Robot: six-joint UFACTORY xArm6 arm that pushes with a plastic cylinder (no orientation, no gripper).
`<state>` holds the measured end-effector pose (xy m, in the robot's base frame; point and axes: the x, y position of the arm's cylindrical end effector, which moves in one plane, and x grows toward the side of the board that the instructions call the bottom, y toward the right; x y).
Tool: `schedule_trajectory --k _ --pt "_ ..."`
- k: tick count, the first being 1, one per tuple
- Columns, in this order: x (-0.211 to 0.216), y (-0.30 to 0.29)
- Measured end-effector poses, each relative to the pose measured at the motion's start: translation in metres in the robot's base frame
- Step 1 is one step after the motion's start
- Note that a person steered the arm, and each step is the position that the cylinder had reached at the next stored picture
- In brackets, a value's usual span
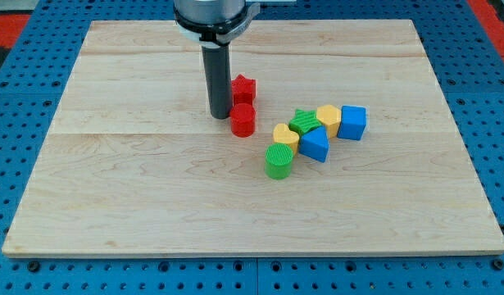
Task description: Push the red circle slightly to the right
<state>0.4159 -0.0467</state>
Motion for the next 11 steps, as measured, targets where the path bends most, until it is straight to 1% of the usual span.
schedule_trajectory --k 2,3,5,6,7,8,10,11 --pt "0.036 0.003" --pt "0.062 0.004" --pt "0.057 0.006" --pt "0.039 0.006" --pt "0.034 0.007" --pt "0.033 -0.002" --pt "0.035 0.000" --pt "0.040 0.030"
